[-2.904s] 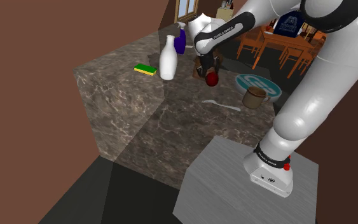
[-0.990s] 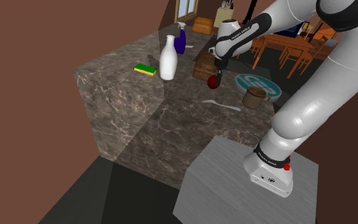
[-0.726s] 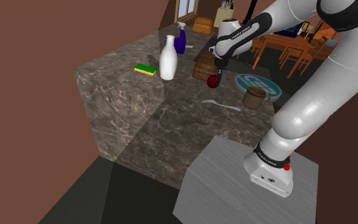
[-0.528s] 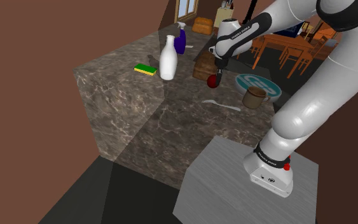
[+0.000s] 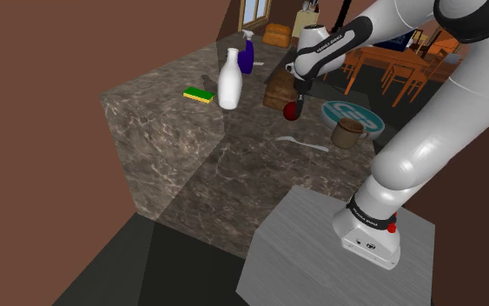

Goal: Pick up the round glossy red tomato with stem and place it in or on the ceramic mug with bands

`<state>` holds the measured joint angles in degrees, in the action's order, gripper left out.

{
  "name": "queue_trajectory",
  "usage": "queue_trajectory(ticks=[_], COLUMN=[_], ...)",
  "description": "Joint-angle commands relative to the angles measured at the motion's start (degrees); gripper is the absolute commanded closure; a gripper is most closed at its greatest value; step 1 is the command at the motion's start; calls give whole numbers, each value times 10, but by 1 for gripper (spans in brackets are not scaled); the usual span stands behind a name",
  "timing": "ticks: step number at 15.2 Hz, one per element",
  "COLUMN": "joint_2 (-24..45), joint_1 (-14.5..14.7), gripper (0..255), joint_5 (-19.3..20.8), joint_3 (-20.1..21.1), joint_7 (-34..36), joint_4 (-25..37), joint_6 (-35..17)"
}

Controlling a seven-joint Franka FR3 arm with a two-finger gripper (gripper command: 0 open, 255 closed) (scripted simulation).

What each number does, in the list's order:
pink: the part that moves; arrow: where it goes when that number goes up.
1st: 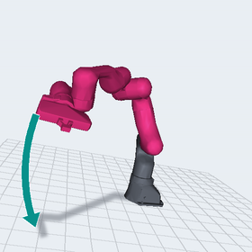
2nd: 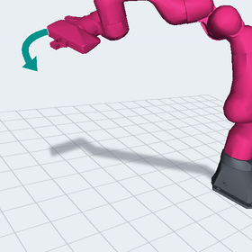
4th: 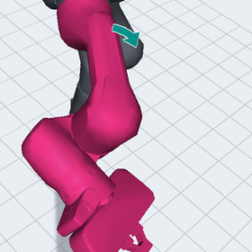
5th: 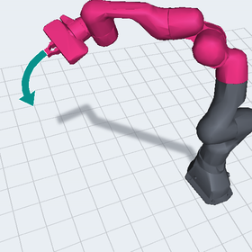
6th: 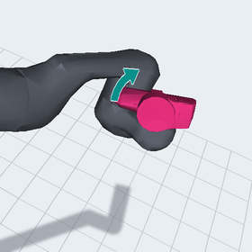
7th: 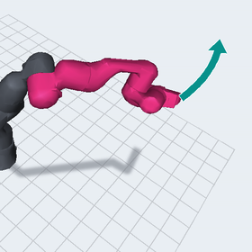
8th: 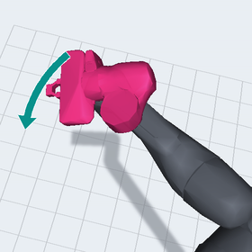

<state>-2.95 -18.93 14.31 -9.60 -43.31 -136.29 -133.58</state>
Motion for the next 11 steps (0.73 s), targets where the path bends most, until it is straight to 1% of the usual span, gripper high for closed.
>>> queue_trajectory(ticks=[1, 11], joint_2=[-8, -52], joint_1=[0, 3], gripper=[255, 255], joint_5=[-1, -8], joint_3=[0, 4], joint_7=[-3, -15], joint_4=[3, 39], joint_6=[14, 93])
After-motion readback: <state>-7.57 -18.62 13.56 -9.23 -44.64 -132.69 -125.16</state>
